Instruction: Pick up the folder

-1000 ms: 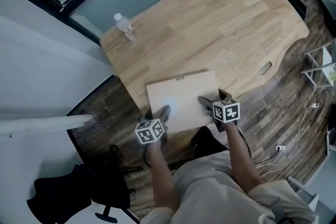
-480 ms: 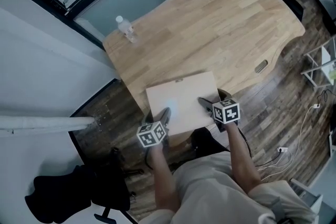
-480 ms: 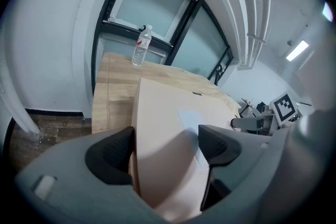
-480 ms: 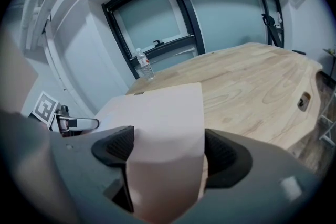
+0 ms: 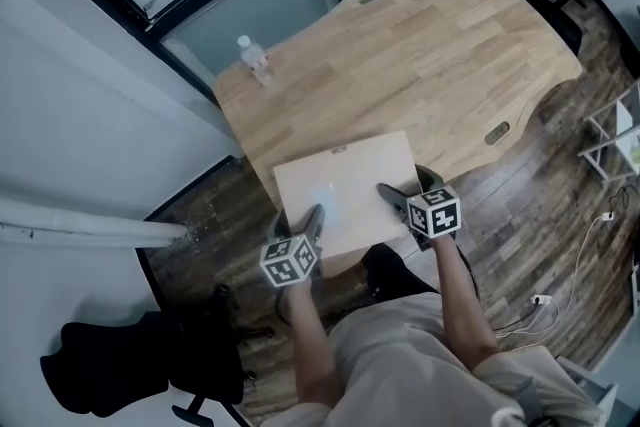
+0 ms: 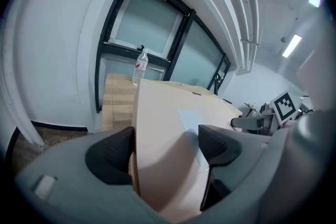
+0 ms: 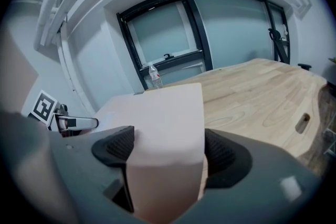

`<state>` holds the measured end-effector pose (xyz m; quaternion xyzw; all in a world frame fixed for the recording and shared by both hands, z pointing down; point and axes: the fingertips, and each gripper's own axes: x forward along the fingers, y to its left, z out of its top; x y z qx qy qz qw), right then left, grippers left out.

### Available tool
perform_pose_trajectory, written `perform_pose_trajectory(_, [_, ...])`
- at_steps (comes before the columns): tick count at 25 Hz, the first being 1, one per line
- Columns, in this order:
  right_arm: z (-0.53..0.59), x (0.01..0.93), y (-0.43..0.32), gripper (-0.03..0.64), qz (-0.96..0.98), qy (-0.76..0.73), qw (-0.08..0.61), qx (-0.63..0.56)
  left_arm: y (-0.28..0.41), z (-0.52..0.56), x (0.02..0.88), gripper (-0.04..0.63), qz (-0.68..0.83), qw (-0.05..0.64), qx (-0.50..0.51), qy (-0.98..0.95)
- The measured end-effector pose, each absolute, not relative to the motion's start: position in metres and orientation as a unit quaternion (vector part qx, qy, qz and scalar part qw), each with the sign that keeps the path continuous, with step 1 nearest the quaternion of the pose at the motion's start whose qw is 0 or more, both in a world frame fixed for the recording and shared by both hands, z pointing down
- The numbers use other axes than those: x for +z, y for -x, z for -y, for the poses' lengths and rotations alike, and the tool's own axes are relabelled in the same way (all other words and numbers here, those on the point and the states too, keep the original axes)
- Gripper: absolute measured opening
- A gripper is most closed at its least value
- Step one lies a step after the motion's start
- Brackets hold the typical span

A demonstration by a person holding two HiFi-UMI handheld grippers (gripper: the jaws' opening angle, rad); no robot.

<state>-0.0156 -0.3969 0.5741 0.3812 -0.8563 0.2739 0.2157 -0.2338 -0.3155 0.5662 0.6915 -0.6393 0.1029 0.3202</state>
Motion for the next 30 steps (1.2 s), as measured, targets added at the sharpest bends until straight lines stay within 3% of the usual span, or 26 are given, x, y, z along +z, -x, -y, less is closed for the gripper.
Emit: perform_pose_trajectory(30, [0.342, 0.405, -0.023, 0.417, 0.911, -0.384, 0.087, 0.121, 0.195, 0.254, 0.405, 0.387, 0.674, 0.144, 0.001, -0.724])
